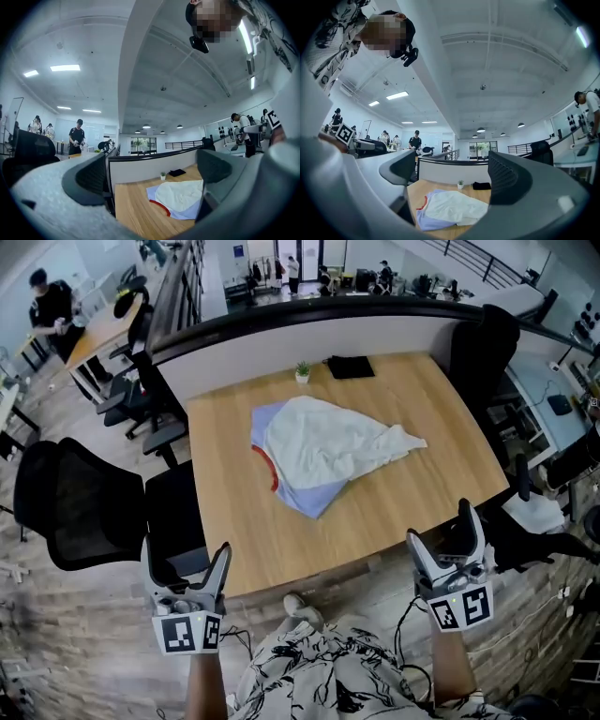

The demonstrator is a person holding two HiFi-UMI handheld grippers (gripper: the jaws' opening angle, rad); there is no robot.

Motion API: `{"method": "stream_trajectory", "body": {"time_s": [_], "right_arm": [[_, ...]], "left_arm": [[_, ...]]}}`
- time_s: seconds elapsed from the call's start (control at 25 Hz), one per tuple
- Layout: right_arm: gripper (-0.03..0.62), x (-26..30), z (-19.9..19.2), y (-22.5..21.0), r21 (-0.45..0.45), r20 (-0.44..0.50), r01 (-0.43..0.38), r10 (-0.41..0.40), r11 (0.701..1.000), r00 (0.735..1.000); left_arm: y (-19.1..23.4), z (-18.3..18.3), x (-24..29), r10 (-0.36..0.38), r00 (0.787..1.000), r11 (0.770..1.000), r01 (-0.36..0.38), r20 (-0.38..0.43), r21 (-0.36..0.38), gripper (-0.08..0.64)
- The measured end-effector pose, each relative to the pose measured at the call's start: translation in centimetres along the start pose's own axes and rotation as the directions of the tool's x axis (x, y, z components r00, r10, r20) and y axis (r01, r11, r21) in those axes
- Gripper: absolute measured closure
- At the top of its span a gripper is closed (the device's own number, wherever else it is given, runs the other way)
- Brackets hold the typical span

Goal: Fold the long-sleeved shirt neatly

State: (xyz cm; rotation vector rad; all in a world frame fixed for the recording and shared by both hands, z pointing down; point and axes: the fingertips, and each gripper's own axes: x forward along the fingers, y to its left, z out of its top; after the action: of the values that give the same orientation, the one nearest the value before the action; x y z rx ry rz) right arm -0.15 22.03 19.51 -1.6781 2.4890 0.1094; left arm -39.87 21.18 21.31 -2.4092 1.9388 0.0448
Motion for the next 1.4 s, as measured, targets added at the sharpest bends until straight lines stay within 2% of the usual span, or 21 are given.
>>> {"method": "stream_trajectory", "body": {"time_s": [0.36, 0.72, 1.04, 1.24, 1.4], "right_arm": [[0.112, 3.7, -2.8, -1.1, 0.004, -0.059, 0.014, -0.014, 1.0, 0.998], [0.112, 11.2, -3.6, -4.2, 0.024, -0.029, -0.054, 0.054, 0.998, 0.998], [0.112, 16.9, -6.7, -7.4, 0.063, -0.08, -0.105, 0.11, 0.993, 0.991], [0.112, 19.7, -9.5, -7.3, 0.071, -0.137, -0.172, 0.18, 0.983, 0.974], [0.112, 21.8, -12.5, -5.4, 0.051, -0.202, -0.223, 0.229, 0.973, 0.952]], "left_arm": [[1.8, -2.3, 4.6, -0.016, 0.999, 1.0, 0.016, -0.04, -0.018, -0.04], [2.4, -2.5, 9.4, 0.017, 0.997, 1.0, -0.016, -0.071, 0.018, -0.04], [1.8, -3.9, 15.4, 0.008, 0.992, 0.999, -0.002, -0.127, 0.051, -0.04], [1.4, -5.7, 17.9, -0.031, 0.981, 0.991, 0.055, -0.192, 0.121, -0.04], [1.9, -7.6, 20.8, -0.104, 0.958, 0.96, 0.168, -0.268, 0.226, -0.04]]}}
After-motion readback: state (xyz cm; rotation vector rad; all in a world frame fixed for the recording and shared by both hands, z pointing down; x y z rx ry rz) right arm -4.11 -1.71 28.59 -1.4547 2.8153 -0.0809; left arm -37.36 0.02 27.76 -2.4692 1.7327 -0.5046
